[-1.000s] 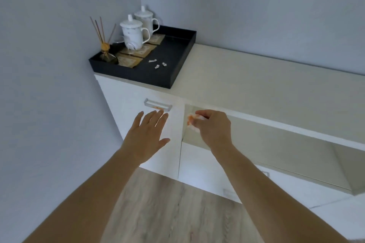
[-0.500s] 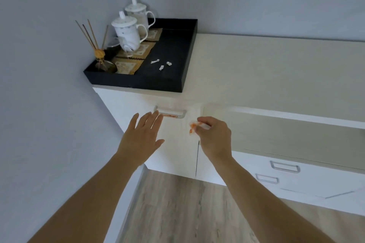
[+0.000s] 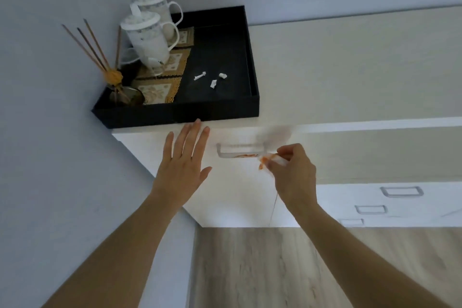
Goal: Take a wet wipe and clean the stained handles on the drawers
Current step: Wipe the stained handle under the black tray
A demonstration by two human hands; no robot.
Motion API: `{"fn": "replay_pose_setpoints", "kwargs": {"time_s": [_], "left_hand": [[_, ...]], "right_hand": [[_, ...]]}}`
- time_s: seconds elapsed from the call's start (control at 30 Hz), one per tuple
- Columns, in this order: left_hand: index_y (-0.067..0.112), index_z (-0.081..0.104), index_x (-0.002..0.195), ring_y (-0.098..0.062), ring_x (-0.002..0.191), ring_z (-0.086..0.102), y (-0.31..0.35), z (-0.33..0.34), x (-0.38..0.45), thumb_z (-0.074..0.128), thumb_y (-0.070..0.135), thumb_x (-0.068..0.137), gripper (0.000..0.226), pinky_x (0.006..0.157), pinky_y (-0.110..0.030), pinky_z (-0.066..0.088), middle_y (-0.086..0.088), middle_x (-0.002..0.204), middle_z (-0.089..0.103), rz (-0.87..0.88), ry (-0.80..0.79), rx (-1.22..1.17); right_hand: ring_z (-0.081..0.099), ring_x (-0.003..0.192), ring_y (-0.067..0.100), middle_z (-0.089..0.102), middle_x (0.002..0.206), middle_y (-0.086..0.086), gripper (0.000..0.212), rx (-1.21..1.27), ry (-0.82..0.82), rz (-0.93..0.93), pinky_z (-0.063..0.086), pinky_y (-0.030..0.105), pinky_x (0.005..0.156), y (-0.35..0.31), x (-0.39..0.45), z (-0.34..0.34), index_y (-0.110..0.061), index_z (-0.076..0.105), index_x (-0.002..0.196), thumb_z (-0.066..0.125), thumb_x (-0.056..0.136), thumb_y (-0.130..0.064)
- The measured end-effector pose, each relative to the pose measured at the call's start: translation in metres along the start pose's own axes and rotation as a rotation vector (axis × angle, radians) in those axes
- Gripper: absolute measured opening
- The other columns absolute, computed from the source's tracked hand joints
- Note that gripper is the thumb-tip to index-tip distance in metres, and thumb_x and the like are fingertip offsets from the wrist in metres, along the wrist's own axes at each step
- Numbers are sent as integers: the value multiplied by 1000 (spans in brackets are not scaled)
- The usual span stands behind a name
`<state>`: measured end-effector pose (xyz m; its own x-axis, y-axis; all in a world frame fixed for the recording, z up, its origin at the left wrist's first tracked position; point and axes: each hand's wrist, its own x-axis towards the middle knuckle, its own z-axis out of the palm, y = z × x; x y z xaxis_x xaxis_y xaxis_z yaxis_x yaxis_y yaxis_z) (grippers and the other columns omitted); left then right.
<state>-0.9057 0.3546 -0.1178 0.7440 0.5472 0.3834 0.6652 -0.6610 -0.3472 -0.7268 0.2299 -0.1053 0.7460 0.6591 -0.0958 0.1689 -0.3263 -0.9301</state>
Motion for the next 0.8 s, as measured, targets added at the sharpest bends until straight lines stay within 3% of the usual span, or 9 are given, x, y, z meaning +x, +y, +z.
{"fn": "replay_pose_setpoints", "kwargs": {"time_s": [0.1,0.2,0.3,0.43,0.57,0.63,0.7,0.8], "left_hand": [[3,24,143,-38,134,38,-9,20,0,78,46,69,102,106,-57,27,-22,148,35,74,108,13],[1,24,144,-34,136,30,-16,38,4,74,46,74,97,109,-56,20,-20,149,30,132,221,50],[0,20,146,-31,138,25,-21,51,9,66,44,81,91,113,-55,7,-17,150,23,179,309,52],[-2,18,146,-33,137,24,-23,62,14,65,42,83,90,114,-53,4,-19,149,22,216,391,44],[-4,19,146,-32,136,25,-24,69,19,65,40,84,89,113,-55,6,-19,148,24,263,469,84],[-3,12,148,-30,136,25,-23,72,20,59,41,88,88,113,-54,7,-18,148,24,305,496,124],[-2,9,149,-30,137,25,-24,76,22,53,41,92,84,114,-53,7,-17,150,22,319,522,155],[-2,10,149,-30,136,27,-31,82,28,46,42,94,79,114,-50,8,-17,150,21,336,585,215]], "right_hand": [[57,69,4,62,78,-10,17,66,133,4,42,8,49,0,-5,15,-26,53,78,69,84,-23],[59,77,5,65,86,-8,29,93,258,-21,41,8,58,0,-9,26,-36,52,65,69,83,-22],[59,75,0,66,90,-8,28,131,366,-1,42,4,57,3,-12,30,-38,54,67,68,83,-21],[55,53,-5,69,71,-13,26,157,402,-29,38,6,45,18,-21,26,-32,60,70,59,89,-13],[56,64,-16,64,60,-23,8,155,329,-64,40,-1,53,24,-16,35,-18,64,94,59,91,-13],[57,64,-12,60,65,-19,14,193,355,-61,41,0,50,22,-10,41,-21,60,101,64,89,-16],[58,60,-3,58,72,-17,23,272,414,-31,42,1,49,22,-6,46,-25,53,99,70,84,-20],[57,59,-2,59,71,-14,21,400,493,-9,42,1,52,25,-6,53,-28,56,83,76,78,-24]]}}
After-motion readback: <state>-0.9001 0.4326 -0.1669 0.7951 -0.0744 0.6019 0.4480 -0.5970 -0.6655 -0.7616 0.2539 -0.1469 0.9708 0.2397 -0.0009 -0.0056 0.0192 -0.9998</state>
